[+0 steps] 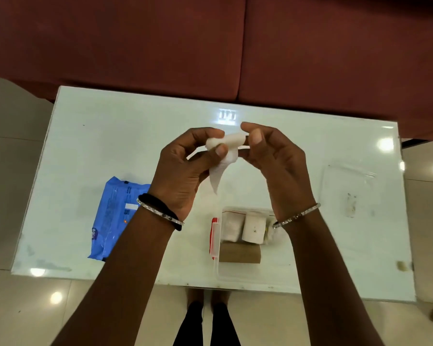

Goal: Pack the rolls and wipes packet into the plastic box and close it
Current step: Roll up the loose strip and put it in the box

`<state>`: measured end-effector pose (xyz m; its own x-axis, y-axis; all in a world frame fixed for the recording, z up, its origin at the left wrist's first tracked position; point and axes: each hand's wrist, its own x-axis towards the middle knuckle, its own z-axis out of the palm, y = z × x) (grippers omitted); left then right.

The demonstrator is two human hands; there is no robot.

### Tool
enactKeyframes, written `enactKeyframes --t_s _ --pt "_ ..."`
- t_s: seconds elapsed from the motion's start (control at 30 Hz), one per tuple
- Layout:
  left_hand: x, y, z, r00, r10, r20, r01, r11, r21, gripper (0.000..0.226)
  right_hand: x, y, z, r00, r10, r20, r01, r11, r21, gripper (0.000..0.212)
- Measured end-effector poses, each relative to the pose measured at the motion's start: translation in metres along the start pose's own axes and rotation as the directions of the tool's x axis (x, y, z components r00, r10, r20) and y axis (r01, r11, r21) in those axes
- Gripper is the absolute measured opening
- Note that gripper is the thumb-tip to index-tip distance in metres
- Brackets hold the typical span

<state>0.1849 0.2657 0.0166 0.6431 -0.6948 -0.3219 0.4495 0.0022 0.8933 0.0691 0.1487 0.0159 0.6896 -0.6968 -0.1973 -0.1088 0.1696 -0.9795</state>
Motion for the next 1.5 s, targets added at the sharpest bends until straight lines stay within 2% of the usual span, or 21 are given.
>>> enactKeyframes --t_s 0.1,0.2,0.3,0.43,0.53,0.67,0.73,0.87,1.0,1.17,1.23,1.33,1.4,1.5 --pt "-0.002 -0.003 -0.006 0.998 -0.031 0.048 0.032 0.999 -0.022 0.022 0.008 -0.001 0.005 1.0 0.013 0.026 -0.012 1.0 -0.023 0.024" --pt "-0.003 -0.003 -0.01 0.995 -0.052 0.086 0.059 0.995 -0.08 0.021 0.01 0.004 0.006 0.994 0.078 0.082 -0.083 0.995 0.062 0.019" --pt "-0.002 -0.001 -0.016 0.989 -0.098 0.109 0.111 0.986 -0.124 0.031 0.009 0.01 0.006 0.991 0.073 0.108 -0.083 0.992 0.094 0.018" --pt "-0.001 -0.001 -0.019 0.97 -0.239 0.045 0.243 0.964 -0.107 0.044 0.005 0.017 0.006 0.995 0.052 0.08 -0.058 0.996 0.07 0.026" --pt "0.001 -0.007 -0.018 0.964 -0.265 -0.008 0.264 0.963 -0.055 0.036 0.001 0.021 0.007 0.995 0.047 0.083 -0.054 0.995 0.082 0.03" --pt "0.003 -0.01 -0.025 0.976 -0.217 0.005 0.217 0.976 -0.016 0.034 -0.002 0.021 0.009 0.967 0.213 0.137 -0.239 0.948 0.209 0.043" --pt "0.002 -0.011 -0.027 0.98 -0.194 0.033 0.193 0.981 0.036 0.034 -0.003 0.023 0.01 0.95 0.278 0.138 -0.3 0.937 0.178 0.044" --pt "0.001 -0.012 -0.029 0.967 -0.247 0.064 0.249 0.968 -0.016 0.038 -0.004 0.026 0.011 0.97 0.223 0.099 -0.235 0.963 0.131 0.037" --pt "0.001 -0.012 -0.028 0.936 -0.351 0.03 0.352 0.934 -0.068 0.045 -0.002 0.024 0.007 0.969 0.209 0.129 -0.224 0.968 0.116 0.039" --pt "0.0 -0.016 -0.028 0.956 -0.294 0.008 0.294 0.955 -0.032 0.038 -0.003 0.026 0.009 0.964 0.227 0.137 -0.256 0.933 0.255 0.035" --pt "-0.001 -0.017 -0.03 0.956 -0.292 0.034 0.293 0.956 -0.013 0.034 -0.003 0.028 0.009 0.959 0.263 0.104 -0.28 0.929 0.241 0.04" --pt "-0.001 -0.017 -0.03 0.939 -0.34 0.043 0.342 0.939 -0.04 0.03 -0.004 0.033 0.005 0.968 0.238 0.083 -0.249 0.954 0.168 0.039" --pt "-0.001 -0.017 -0.027 0.922 -0.387 0.009 0.386 0.918 -0.092 0.035 -0.006 0.035 0.004 0.976 0.207 0.075 -0.216 0.966 0.142 0.042" --pt "0.0 -0.019 -0.027 0.916 -0.397 -0.052 0.394 0.917 -0.068 0.033 -0.007 0.036 0.003 0.974 0.208 0.091 -0.22 0.964 0.152 0.044"
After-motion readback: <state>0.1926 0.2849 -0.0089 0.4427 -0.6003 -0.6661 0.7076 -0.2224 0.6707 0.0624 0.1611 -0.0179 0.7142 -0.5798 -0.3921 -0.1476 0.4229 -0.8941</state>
